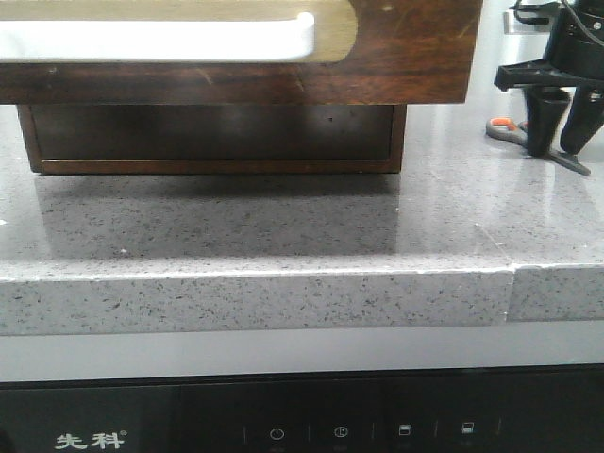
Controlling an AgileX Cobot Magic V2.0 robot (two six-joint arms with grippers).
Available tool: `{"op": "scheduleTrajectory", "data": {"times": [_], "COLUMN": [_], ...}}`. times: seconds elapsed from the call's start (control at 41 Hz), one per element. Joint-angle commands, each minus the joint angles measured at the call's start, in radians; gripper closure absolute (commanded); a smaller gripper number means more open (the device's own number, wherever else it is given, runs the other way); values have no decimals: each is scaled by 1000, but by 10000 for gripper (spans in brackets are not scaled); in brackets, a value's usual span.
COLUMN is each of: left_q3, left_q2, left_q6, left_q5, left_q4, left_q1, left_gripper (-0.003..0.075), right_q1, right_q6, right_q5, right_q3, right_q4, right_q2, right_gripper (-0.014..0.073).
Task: Put scissors in drawer with both arms
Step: 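Lower the right gripper and grasp the scissors at the pivot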
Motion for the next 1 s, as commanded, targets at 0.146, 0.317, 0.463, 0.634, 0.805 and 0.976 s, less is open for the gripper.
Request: {"op": "scheduleTrajectory", "data": {"times": [0.146,0.317,0.463,0.634,0.805,0.976], "left_q3": [-34,-34,-34,-34,-34,-34], "left_q2": [7,7,7,7,7,7], "left_q6": [1,1,1,1,1,1], "left_q5": [-78,-78,-78,-80,-80,-80], "left_q4": [-5,-5,-5,-5,-5,-5], "left_q1": [-9,-9,-9,-9,-9,-9], "left_gripper": [249,249,249,249,249,249], "right_q1": [-5,-5,-5,-5,-2,42], "right_q6": [-8,-8,-8,-9,-12,-81], "right_q5": [12,25,34,31,12,-24], "right_q3": [-26,-28,-28,-28,-28,-28], "right_q4": [15,15,15,16,16,22], "right_q2": [-47,-73,-141,-266,-415,-578], "right_gripper": [579,596,596,596,596,596]}}
